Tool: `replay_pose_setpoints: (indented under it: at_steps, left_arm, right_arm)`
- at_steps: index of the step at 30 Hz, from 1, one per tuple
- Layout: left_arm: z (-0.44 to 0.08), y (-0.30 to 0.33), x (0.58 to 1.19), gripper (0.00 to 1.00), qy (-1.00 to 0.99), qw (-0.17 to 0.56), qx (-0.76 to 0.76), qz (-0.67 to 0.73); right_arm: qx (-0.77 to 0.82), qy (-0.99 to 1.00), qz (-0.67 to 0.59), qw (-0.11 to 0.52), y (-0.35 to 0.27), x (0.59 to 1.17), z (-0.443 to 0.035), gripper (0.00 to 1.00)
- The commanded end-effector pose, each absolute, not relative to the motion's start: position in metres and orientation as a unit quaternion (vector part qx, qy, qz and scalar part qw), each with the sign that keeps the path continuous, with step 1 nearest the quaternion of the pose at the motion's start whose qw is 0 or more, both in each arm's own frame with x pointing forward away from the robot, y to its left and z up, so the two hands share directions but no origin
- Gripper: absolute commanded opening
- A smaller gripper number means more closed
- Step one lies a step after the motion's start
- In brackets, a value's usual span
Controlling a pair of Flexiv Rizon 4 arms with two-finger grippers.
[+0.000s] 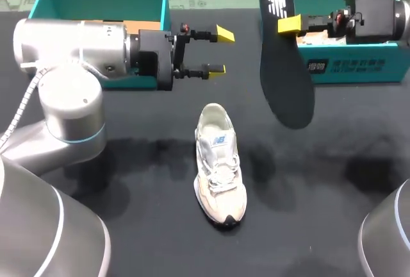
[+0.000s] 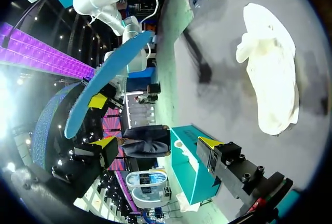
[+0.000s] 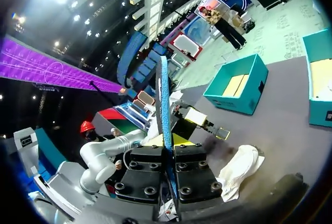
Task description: Take the shoe out of the shoebox, open the shoe tongue, remove and reinsert the insole, then place the shoe into the shoebox
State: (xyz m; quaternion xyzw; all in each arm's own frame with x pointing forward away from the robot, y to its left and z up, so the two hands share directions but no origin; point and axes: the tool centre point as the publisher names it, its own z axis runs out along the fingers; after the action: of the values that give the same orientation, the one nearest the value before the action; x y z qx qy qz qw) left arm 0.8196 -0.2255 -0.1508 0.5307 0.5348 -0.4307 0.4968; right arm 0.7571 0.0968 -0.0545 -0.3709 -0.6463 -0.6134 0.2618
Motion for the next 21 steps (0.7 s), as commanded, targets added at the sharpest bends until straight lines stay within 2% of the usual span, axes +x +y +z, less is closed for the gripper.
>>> replay_pose_setpoints:
  at_steps: [1,5,18,21]
  left_arm:
    - [-0.148,-0.224,0.823,1.0,0.535,0.498,0.522,-0.44]
    - [-0.142,-0.221,0.824,1.0,0.533,0.492,0.502,-0.471]
    - [-0.143,-0.227,0.822,1.0,0.529,0.491,0.507,-0.47]
    - [-0.142,-0.23,0.82,1.0,0.527,0.492,0.503,-0.476]
  right_arm:
    - [-0.398,-0.64,-0.592,0.284,0.108,0.786,-0.079,0.0]
    - [-0.427,-0.619,-0.586,0.303,0.111,0.799,-0.093,0.0]
    - [-0.427,-0.619,-0.586,0.303,0.111,0.799,-0.093,0.0]
    - [-0.442,-0.6,-0.581,0.326,0.116,0.814,-0.101,0.0]
